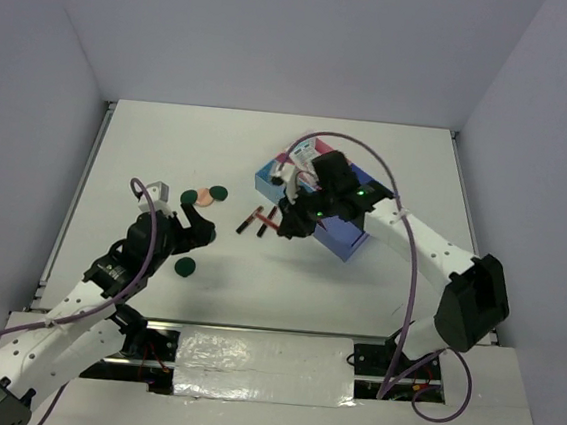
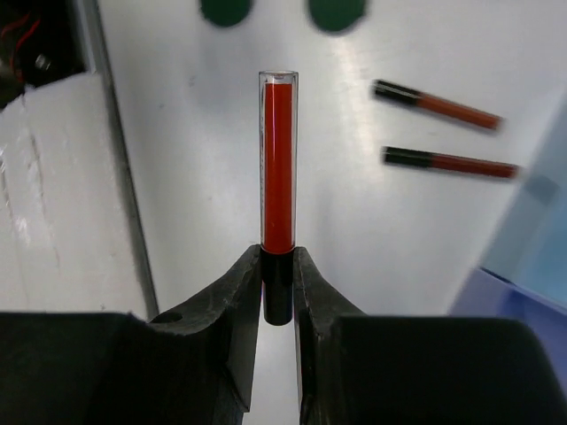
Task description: Organize the makeup
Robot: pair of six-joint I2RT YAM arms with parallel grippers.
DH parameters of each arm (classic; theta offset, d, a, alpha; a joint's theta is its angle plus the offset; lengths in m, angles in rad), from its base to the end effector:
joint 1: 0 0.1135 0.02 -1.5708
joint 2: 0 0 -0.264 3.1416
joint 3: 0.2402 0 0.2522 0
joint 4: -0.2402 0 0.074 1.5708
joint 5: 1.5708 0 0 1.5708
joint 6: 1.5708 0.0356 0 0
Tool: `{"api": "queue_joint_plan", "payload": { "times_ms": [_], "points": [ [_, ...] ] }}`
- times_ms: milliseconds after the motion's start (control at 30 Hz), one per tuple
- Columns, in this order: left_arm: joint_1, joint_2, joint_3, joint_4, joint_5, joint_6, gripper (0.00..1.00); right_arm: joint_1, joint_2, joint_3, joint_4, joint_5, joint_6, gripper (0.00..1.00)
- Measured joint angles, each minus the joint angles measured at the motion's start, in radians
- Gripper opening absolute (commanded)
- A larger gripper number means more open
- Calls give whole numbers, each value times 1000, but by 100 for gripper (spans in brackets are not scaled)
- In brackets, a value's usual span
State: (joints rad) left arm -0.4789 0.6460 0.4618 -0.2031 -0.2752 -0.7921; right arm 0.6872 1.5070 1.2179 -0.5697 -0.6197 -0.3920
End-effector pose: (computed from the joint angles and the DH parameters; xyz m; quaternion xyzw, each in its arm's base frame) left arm 0.1476 -0.0657 0.2457 -0.2038 0.8001 -0.2364 0.5122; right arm 0.2361 0.2205 0.2867 -0.5498 0.7112 0.3315 0.2863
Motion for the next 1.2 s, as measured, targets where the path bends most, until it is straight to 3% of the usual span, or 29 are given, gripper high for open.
{"api": "queue_joint_plan", "payload": {
  "times_ms": [300, 467, 633, 1000, 1133, 1200],
  "points": [
    [0, 25, -18, 33, 18, -1, 94, -369, -119, -125, 119, 75, 51, 13],
    [0, 40, -20, 55, 28, -1, 94, -496, -137, -232, 176, 162, 78, 18],
    [0, 59, -26, 67, 42, -1, 93, -561, -135, -276, 211, 214, 85, 24],
    [0, 156, -25, 105, 74, 8, 88, -565, 11, -247, 237, 224, 96, 39],
    [0, 212, -14, 123, 99, 27, 78, -566, 16, -247, 238, 220, 96, 42],
    [0, 257, 2, 139, 117, 38, 69, -568, 16, -246, 238, 210, 97, 46]
  ]
}}
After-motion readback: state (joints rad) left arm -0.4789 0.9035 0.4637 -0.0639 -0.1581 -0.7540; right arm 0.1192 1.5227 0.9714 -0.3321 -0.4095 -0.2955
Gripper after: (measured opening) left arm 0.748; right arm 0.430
